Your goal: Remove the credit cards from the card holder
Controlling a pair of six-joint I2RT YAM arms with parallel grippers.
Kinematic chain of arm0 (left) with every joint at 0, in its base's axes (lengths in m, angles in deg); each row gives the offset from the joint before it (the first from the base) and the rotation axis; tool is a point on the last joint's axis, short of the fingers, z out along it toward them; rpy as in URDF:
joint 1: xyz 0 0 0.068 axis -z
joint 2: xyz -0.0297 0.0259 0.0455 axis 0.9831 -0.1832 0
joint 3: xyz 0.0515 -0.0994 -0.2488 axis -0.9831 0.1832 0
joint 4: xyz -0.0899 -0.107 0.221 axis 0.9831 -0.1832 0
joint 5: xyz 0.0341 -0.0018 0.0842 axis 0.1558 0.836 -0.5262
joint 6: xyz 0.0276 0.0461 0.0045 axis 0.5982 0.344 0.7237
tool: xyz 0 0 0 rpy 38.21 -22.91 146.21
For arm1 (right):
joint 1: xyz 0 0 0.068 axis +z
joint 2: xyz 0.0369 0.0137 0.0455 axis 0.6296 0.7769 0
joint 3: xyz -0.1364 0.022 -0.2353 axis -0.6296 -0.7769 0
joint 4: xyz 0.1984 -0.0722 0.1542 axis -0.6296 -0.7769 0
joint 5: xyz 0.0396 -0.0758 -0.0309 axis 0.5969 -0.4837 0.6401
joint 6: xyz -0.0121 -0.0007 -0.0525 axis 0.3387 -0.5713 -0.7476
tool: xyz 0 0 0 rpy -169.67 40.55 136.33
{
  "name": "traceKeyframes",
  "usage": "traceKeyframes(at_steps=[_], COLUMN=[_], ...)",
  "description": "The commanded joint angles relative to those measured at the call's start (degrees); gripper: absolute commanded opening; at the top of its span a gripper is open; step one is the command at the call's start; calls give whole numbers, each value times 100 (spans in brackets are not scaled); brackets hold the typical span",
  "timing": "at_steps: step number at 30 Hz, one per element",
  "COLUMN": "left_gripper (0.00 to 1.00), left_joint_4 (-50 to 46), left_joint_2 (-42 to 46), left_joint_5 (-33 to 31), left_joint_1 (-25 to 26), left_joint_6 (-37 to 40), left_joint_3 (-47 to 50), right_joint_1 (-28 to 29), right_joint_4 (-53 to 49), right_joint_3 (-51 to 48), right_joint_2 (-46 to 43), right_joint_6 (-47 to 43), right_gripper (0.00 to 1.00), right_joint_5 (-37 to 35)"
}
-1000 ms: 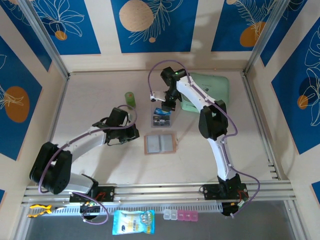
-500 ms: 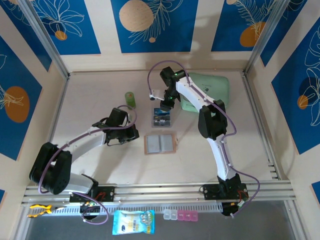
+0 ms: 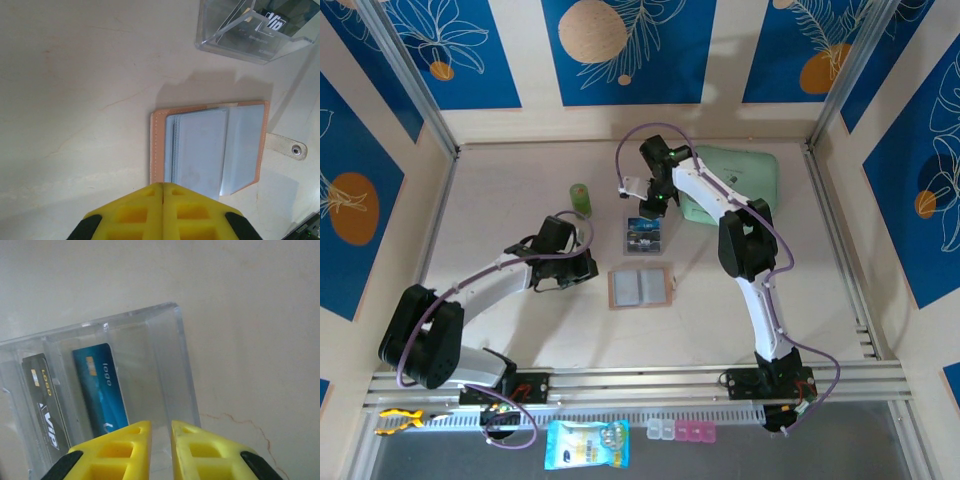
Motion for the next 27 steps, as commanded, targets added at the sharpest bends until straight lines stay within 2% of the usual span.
traceKeyframes(at_steps=[1,6,15,27], left_gripper=[7,7,8,8], left_joint_4=[-123,-124,-17,270], left_joint_2=[103,106,19,-234], left_joint_5=[92,107,238,417], left_joint_1=[-66,-70,-66,101], left_joint_6=[55,46,11,-101], left_joint_3=[22,24,-44,-39], right_joint_1=[69,115,137,535], right_joint_4=[134,259,762,1211], right_joint_3=[-175,-331,-549,-1931], right_joint_2=[-256,-364,-871,-1817], right_joint_6=[37,44,421,1393], right_gripper=[20,24,25,22], right_joint_5=[-40,-76,-301,-225])
